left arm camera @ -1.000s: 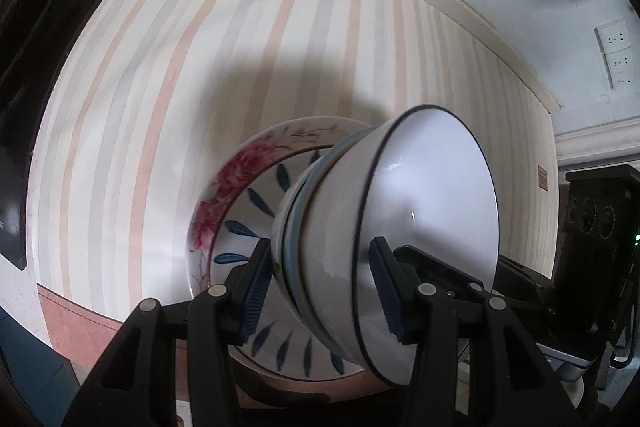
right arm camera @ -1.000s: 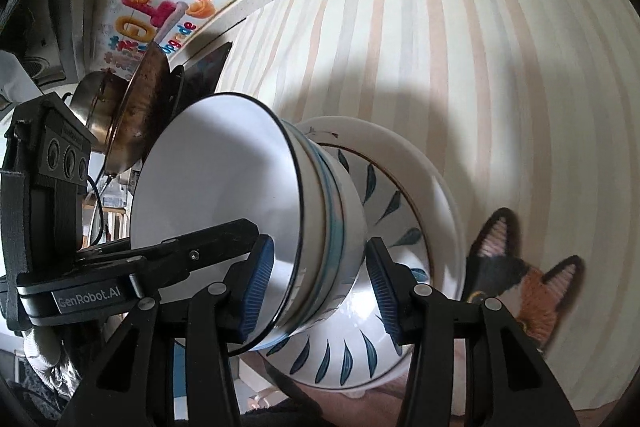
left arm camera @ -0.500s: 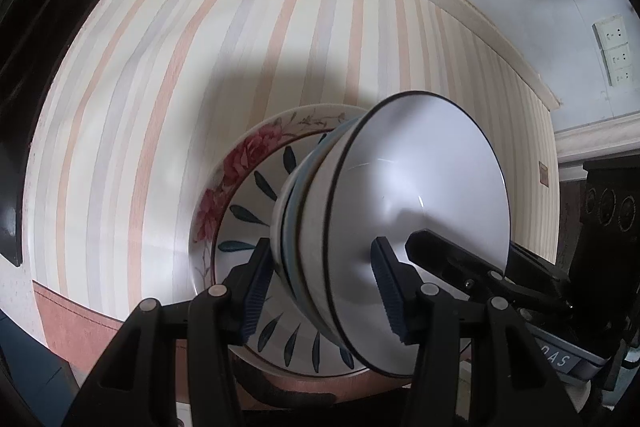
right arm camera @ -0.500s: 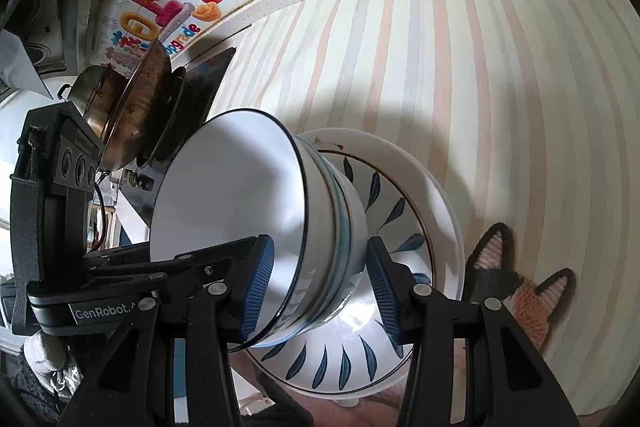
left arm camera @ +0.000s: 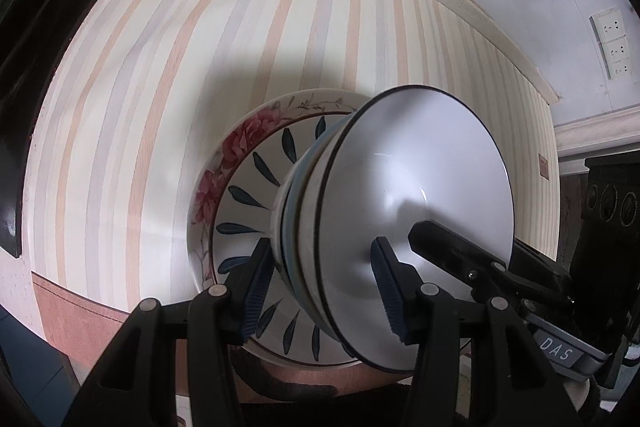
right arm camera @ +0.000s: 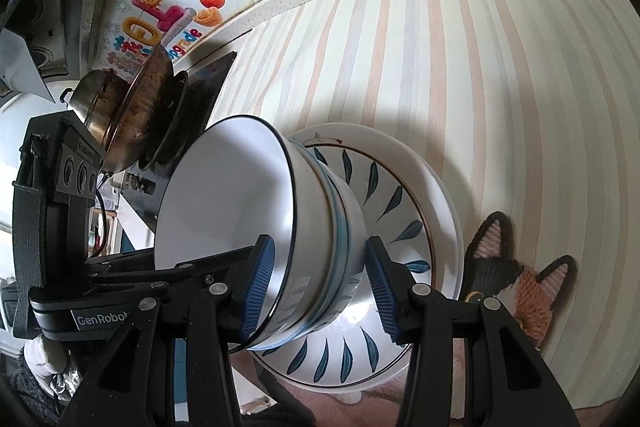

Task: Organize plates and bowls
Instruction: 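Lower the bowl stack onto the plates and open both tools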

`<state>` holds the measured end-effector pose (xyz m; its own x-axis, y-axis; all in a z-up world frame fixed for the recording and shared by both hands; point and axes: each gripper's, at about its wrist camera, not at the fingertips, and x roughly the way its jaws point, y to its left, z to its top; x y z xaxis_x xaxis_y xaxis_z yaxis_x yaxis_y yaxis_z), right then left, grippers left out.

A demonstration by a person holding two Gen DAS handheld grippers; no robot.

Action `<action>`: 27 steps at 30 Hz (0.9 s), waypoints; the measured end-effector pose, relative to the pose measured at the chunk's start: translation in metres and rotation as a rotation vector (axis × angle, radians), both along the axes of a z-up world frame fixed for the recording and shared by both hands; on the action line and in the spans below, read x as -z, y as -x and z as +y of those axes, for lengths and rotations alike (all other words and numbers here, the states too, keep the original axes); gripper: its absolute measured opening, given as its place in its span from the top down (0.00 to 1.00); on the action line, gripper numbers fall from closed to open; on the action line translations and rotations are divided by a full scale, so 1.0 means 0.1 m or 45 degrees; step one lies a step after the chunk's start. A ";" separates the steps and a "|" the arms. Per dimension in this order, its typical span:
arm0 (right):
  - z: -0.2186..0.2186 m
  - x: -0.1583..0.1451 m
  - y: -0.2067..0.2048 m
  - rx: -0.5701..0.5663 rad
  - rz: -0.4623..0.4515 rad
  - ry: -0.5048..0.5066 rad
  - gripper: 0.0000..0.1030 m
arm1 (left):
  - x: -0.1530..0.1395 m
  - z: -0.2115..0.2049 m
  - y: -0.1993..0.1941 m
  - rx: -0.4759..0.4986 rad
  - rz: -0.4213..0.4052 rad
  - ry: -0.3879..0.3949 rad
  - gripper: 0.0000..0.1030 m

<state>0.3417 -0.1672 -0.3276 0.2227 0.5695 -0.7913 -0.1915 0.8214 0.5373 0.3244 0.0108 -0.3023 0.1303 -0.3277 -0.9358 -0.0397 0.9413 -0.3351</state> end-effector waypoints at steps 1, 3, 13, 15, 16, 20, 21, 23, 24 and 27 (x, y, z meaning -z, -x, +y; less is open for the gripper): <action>0.00 0.00 0.00 -0.002 -0.003 0.004 0.52 | 0.00 0.00 0.01 0.002 -0.004 -0.004 0.54; 0.01 -0.01 0.01 -0.006 -0.010 0.010 0.52 | -0.01 0.00 0.02 0.006 -0.009 -0.012 0.55; -0.02 -0.01 0.04 0.046 0.030 0.092 0.52 | -0.18 0.00 0.06 0.044 -0.062 -0.166 0.53; -0.02 -0.04 0.08 0.060 0.031 0.108 0.51 | -0.26 0.01 0.11 0.048 -0.081 -0.201 0.53; -0.01 -0.08 0.12 0.074 0.024 0.130 0.51 | -0.33 0.01 0.15 0.056 -0.108 -0.231 0.53; 0.00 -0.24 0.26 0.102 -0.024 0.196 0.50 | -0.52 -0.01 0.28 0.100 -0.177 -0.292 0.53; -0.01 -0.28 0.31 0.114 -0.036 0.212 0.46 | -0.57 -0.02 0.30 0.109 -0.193 -0.307 0.51; -0.02 -0.41 0.41 0.145 -0.064 0.249 0.31 | -0.67 -0.03 0.37 0.116 -0.226 -0.320 0.40; -0.03 -0.48 0.47 0.158 -0.079 0.266 0.20 | -0.71 -0.04 0.40 0.114 -0.238 -0.324 0.28; -0.07 -0.72 0.65 0.208 -0.138 0.346 0.13 | -0.90 -0.04 0.54 0.093 -0.308 -0.357 0.13</action>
<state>0.2765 -0.1746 -0.2551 0.3850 0.2910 -0.8759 -0.0895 0.9563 0.2784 0.2701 0.0070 -0.2121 0.3441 -0.0795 -0.9356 0.0797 0.9953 -0.0552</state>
